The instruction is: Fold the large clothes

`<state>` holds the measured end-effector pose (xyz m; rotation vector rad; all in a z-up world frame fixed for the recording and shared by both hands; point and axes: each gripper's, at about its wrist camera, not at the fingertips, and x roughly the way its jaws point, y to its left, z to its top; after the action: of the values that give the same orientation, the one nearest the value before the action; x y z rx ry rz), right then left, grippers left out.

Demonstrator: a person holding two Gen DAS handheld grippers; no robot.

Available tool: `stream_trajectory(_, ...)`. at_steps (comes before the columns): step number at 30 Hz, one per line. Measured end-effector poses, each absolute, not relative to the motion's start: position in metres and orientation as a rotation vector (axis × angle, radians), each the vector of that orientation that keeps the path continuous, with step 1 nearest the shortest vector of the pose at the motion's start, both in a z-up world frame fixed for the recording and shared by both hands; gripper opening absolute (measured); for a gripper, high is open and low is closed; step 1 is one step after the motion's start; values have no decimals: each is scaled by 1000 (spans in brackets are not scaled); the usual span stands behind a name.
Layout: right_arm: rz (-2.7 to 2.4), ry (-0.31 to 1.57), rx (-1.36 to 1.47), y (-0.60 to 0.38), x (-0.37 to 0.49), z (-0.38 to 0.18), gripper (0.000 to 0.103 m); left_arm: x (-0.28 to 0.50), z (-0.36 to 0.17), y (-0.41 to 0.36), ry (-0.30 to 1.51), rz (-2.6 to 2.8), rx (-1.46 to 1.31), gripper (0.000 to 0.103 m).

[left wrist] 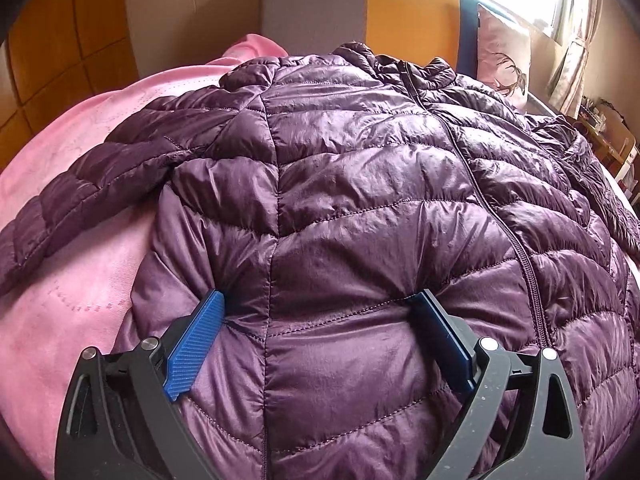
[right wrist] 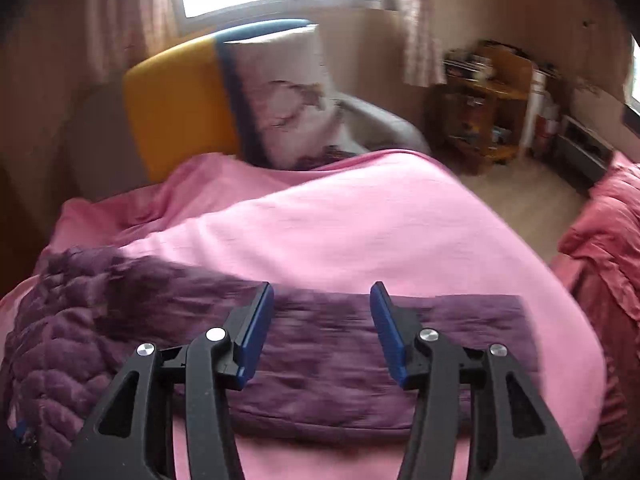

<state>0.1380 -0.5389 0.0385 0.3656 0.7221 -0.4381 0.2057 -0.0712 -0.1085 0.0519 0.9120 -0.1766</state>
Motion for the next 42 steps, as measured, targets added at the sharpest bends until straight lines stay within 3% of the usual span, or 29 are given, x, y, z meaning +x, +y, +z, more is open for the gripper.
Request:
stream_trajectory(5, -159, 760, 335, -423, 235, 18, 53, 205, -108, -71, 907, -175, 46, 94)
stream_trajectory(9, -219, 889, 346, -420, 283, -35, 49, 204, -108, -69, 902, -182, 37, 94)
stream_trajectory(11, -368, 924, 380, -458, 279, -63, 34, 204, -108, -68, 898, -189, 25, 94)
stream_trajectory(12, -392, 890, 457, -483, 265, -72, 5, 204, -109, -67, 896, -194, 18, 94)
stream_trajectory(13, -397, 862, 523, -501, 253, -76, 0, 204, -109, -66, 895, -195, 16, 95)
stream_trajectory(15, -376, 843, 601, -524, 237, -78, 0, 205, -109, -63, 895, -205, 10, 96)
stream_trajectory(19, -480, 861, 483, -537, 209, -61, 0, 208, -110, -59, 898, -219, 4, 96)
stream_trajectory(20, -498, 856, 498, -543, 197, -58, 5, 208, -109, -58, 899, -224, 1, 96)
stream_trajectory(22, -517, 814, 530, -551, 167, -45, 37, 207, -109, -57, 894, -227, 2, 96)
stream_trajectory(24, -551, 745, 573, -559, 122, -30, 48, 206, -108, -57, 889, -231, 2, 96)
stream_trajectory(29, -593, 642, 844, -582, 19, -30, 55, 205, -107, -57, 886, -233, -1, 97)
stream_trajectory(33, -746, 563, 1086, -620, -44, -51, 54, 204, -107, -57, 884, -237, -6, 97)
stream_trajectory(36, -760, 459, 1259, -652, -68, -64, 47, 202, -107, -56, 882, -243, -12, 97)
stream_trajectory(38, -774, 413, 1304, -672, -70, -59, 50, 203, -107, -56, 883, -245, -14, 97)
stream_trajectory(39, -788, 417, 1310, -681, -66, -59, 45, 202, -107, -56, 884, -247, -12, 97)
stream_trajectory(40, -833, 451, 1285, -688, -61, -56, 18, 202, -107, -56, 885, -250, -11, 97)
stream_trajectory(41, -868, 483, 1255, -691, -51, -54, 6, 202, -107, -56, 886, -254, -11, 97)
stream_trajectory(42, -875, 504, 1231, -695, -45, -50, 5, 201, -107, -56, 887, -259, -12, 97)
